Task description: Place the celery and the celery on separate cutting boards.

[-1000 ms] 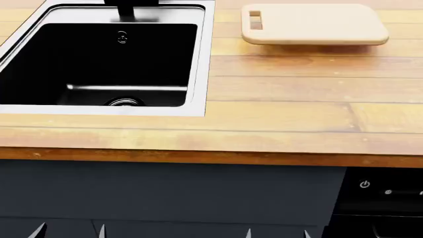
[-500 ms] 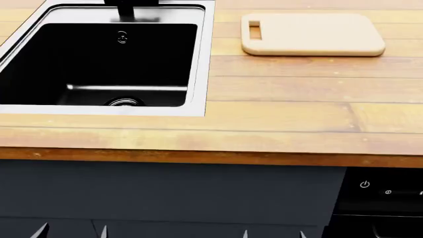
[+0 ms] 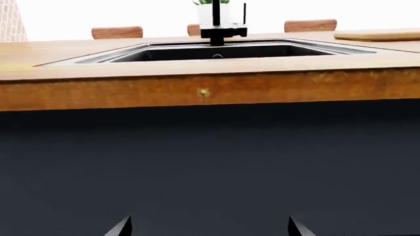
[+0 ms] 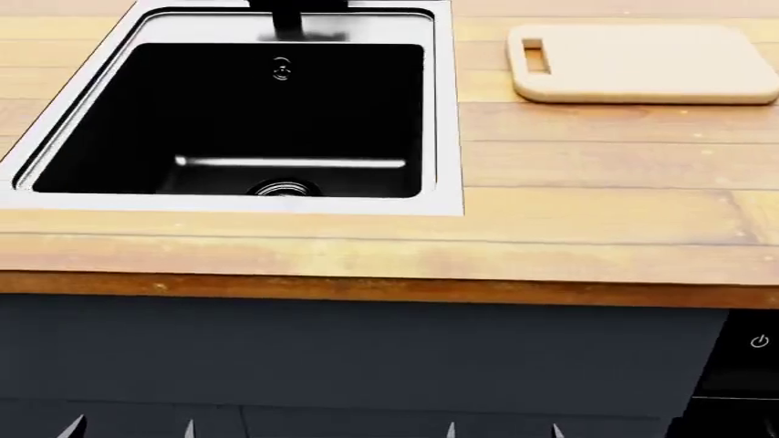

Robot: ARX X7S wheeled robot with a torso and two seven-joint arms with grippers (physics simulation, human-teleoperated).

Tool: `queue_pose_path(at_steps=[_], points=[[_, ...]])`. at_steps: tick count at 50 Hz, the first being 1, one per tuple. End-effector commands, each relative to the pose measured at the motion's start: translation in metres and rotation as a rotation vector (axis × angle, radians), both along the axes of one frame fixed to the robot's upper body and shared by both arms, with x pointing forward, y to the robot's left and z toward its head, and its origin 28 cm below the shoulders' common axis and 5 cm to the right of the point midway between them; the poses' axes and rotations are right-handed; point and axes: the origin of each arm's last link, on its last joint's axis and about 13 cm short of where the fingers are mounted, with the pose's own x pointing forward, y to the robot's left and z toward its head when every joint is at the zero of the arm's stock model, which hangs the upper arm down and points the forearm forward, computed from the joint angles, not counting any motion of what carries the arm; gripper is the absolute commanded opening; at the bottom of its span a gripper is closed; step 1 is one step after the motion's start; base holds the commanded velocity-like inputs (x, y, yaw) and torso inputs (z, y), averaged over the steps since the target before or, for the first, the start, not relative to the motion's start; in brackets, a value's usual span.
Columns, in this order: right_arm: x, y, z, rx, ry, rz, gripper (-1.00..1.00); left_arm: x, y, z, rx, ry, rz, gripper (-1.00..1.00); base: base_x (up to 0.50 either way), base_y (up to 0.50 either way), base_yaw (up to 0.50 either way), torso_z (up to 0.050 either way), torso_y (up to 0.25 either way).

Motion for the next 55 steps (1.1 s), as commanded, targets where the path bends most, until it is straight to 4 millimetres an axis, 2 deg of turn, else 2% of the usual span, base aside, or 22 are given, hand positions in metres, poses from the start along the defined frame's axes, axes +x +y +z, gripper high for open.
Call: queue_pose_path(at_steps=[1,55], points=[[0.0001,0.0001,0.0004,-0.003,-0.003,0.000,1.00,0.0006,0.0006,-0.0004,0.008,0.002,0.004,1.00,0.00,0.50,0.00,0.000,0.000],[0.0003,0.0003,-0.0008,-0.015,0.006,-0.004,1.00,0.0003,0.0005,0.0003,0.023,0.000,0.008,1.00,0.00,0.50,0.00,0.000,0.000]])
